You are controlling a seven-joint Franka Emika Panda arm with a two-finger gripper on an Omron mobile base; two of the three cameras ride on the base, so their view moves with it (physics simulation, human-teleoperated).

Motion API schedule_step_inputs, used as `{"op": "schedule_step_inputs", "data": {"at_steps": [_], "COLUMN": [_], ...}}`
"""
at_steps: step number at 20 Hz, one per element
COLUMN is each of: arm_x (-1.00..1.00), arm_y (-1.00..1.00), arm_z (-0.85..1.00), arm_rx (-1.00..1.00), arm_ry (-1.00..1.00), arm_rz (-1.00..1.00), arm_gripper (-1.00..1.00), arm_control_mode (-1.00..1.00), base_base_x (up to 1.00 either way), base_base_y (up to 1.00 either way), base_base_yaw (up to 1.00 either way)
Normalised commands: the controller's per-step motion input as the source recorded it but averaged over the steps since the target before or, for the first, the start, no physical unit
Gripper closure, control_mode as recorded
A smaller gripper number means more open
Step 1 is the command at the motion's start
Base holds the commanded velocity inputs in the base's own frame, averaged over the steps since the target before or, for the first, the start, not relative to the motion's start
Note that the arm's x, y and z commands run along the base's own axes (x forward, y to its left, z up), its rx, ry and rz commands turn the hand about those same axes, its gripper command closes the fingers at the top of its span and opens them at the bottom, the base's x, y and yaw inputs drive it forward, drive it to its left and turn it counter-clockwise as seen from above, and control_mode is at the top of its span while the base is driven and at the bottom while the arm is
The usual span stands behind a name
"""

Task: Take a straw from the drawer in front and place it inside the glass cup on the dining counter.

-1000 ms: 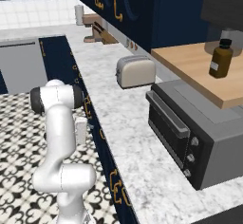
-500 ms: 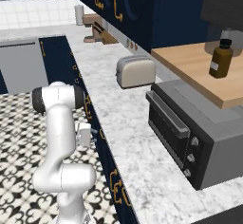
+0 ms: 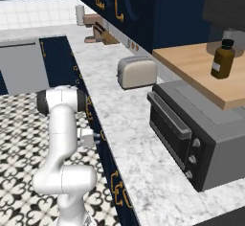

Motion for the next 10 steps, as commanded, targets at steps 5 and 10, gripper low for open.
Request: {"op": "schedule_step_inputs", "data": {"at_steps": [5,10], "arm_x": [0.44,0.50], "arm_y": [0.00,0.00], "arm_z": [-0.21,-0.34], "arm_rx": [0.00,0.00], "arm_ry": [-0.06,0.00], "arm_rz": [0.00,0.00], "arm_gripper": [-1.00,-1.00], "arm_control_mode": [-1.00,-1.00], "base_base_x": [0.00,0.00], "base_base_y": [0.00,0.00], "base_base_yaw": [0.00,0.00]}}
